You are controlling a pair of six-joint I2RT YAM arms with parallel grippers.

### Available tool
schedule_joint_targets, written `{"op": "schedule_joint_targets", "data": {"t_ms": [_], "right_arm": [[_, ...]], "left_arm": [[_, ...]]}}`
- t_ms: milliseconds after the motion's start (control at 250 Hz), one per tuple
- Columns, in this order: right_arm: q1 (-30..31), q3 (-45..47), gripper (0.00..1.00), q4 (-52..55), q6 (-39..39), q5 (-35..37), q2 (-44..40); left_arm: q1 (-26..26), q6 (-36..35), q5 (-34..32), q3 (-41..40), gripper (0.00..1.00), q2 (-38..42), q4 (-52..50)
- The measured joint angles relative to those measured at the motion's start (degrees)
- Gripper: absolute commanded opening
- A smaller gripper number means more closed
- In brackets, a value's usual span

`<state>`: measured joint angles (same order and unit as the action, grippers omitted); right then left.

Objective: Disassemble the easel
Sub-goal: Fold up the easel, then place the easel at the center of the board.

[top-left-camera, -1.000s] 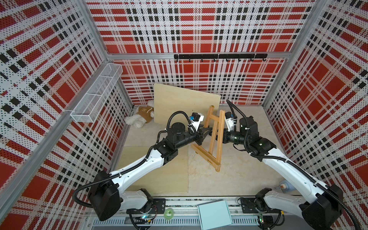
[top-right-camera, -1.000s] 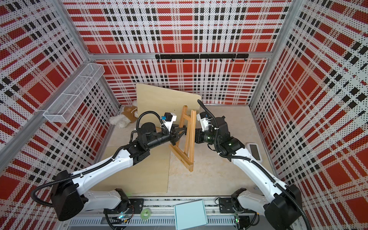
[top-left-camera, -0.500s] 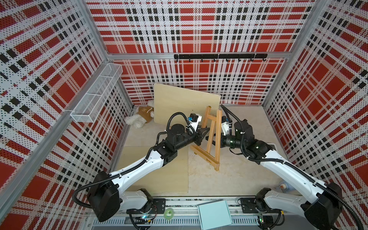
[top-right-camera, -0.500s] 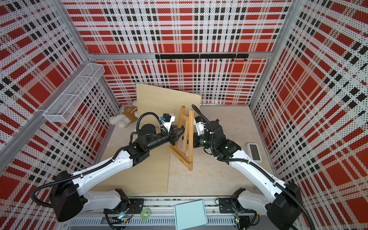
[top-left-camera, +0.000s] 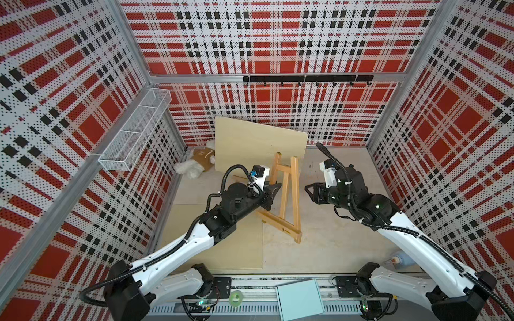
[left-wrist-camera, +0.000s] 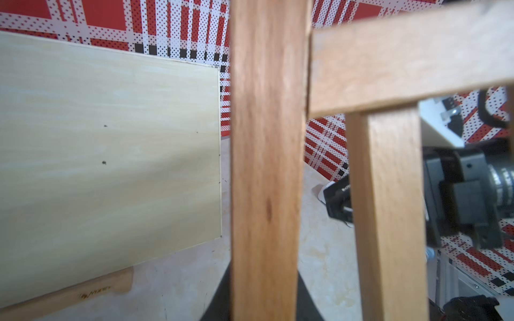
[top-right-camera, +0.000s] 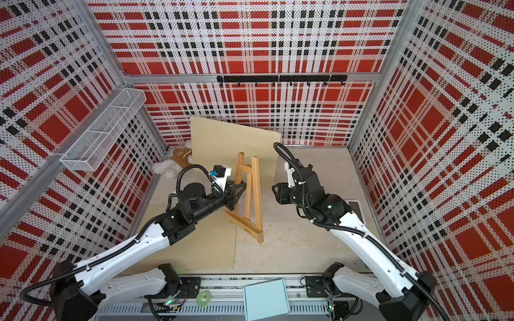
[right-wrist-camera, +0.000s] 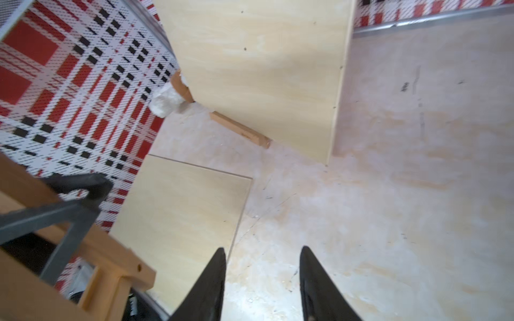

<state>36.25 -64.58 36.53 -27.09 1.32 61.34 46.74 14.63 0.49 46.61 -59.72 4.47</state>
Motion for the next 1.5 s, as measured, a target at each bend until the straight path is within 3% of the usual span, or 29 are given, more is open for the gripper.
{"op": "schedule_joint_targets", "data": {"t_ms": [180, 324, 596, 680, 808, 1108, 1501], "right_arm": [[-0.3, -0.2, 0.51, 3.3, 3.8, 4.8, -0.3], [-0.7, -0.2, 0.51, 4.7, 5.7, 7.3, -1.3], [-2.2, 0.3, 0.52, 5.4, 7.1, 9.4, -4.7], [-2.5, 0.9, 0.52, 5.7, 7.2, 9.4, -4.9], [-2.9, 2.3, 0.53, 6.4, 7.2, 9.4, -4.9], [-5.0, 3.5, 0.52, 6.8, 7.6, 9.0, -5.0], [-6.4, 4.7, 0.51, 5.1, 7.8, 4.9, -3.6]], "left_arm": [[6.4, 4.7, -8.6, -2.7, 0.00, 1.4, -7.2], [7.8, 11.8, -13.2, -5.5, 0.00, -0.7, -13.1], [11.3, 24.9, -20.3, -4.3, 0.02, -14.5, -20.9], [12.3, 27.7, -21.0, -1.6, 0.07, -20.2, -22.7], [13.7, 31.4, -21.8, 4.2, 0.08, -28.1, -24.4], [14.8, 33.2, -22.0, 13.0, 0.16, -37.8, -29.1], [14.4, 34.1, -22.0, 14.0, 0.25, -40.2, -35.0]]}}
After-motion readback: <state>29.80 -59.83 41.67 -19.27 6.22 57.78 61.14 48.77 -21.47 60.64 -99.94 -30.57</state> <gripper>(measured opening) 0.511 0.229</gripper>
